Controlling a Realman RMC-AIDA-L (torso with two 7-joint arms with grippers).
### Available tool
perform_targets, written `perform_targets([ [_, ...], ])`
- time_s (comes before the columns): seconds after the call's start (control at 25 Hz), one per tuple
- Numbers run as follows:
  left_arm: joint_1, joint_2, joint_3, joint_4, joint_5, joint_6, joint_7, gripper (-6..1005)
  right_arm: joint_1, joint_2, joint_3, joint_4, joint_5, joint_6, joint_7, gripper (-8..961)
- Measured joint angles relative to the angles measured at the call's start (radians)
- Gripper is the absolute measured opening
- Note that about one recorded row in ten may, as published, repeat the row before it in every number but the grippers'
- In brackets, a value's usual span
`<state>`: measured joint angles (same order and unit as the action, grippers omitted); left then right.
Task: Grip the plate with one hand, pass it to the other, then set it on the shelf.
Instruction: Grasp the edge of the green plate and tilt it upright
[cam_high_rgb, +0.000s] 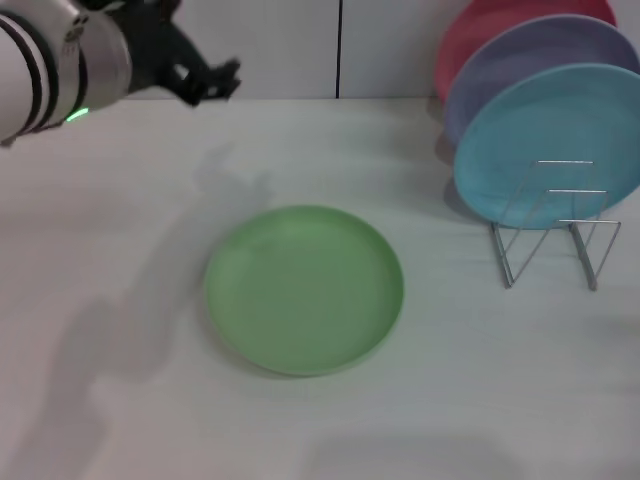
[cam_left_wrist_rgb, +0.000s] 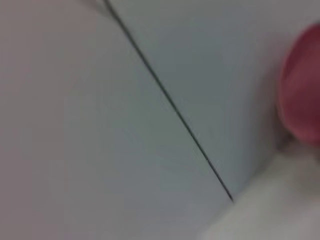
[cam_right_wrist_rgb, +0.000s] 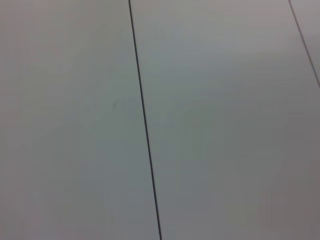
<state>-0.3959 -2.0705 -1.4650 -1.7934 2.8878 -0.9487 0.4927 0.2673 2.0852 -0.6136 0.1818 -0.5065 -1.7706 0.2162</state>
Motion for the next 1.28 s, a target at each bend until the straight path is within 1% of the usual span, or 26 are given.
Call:
perform_targets([
  [0.04, -0.038, 0.000, -0.027, -0.002, -0.001, -0.119, -0.055, 788, -0.002, 0.000, 0.000, 0.002, 0.000, -0.002, 0.000, 703],
  [0.08, -0.038, 0.000, -0.027, -0.002, -0.001, -0.119, -0.055, 787, -0.002, 0.000, 0.000, 0.002, 0.000, -0.002, 0.000, 703],
  [0.16, -0.076, 0.001, -0.050, 0.003, -0.001, -0.235, -0.126, 784, -0.004, 0.000, 0.000, 0.002, -0.001, -0.004, 0.000, 703],
  [0.24, -0.099, 0.002, -0.067, 0.008, -0.001, -0.350, -0.207, 781, -0.005, 0.001, 0.000, 0.002, -0.001, -0.007, 0.001, 703],
  [0.44, -0.085, 0.002, -0.041, 0.025, -0.001, -0.384, -0.273, 773, -0.005, 0.001, 0.000, 0.003, -0.002, -0.007, 0.001, 703],
  [0.6, -0.090, 0.001, -0.014, 0.119, -0.002, -0.389, -0.325, 766, -0.004, 0.001, 0.000, 0.004, -0.012, -0.007, 0.001, 703],
  [0.64, -0.095, 0.001, -0.003, 0.164, -0.004, -0.381, -0.341, 765, -0.004, 0.001, 0.000, 0.004, -0.013, -0.006, 0.001, 703],
  [0.92, -0.110, -0.001, 0.045, 0.267, -0.014, -0.335, -0.382, 754, -0.001, 0.001, 0.000, 0.004, -0.021, 0.000, 0.000, 702],
  [1.12, -0.134, -0.001, 0.050, 0.319, -0.045, -0.317, -0.408, 746, 0.002, -0.001, 0.000, 0.004, -0.026, 0.003, 0.000, 702],
  [1.28, -0.148, 0.001, 0.033, 0.373, -0.088, -0.276, -0.414, 740, 0.001, 0.000, 0.000, 0.004, -0.026, 0.003, 0.000, 702],
])
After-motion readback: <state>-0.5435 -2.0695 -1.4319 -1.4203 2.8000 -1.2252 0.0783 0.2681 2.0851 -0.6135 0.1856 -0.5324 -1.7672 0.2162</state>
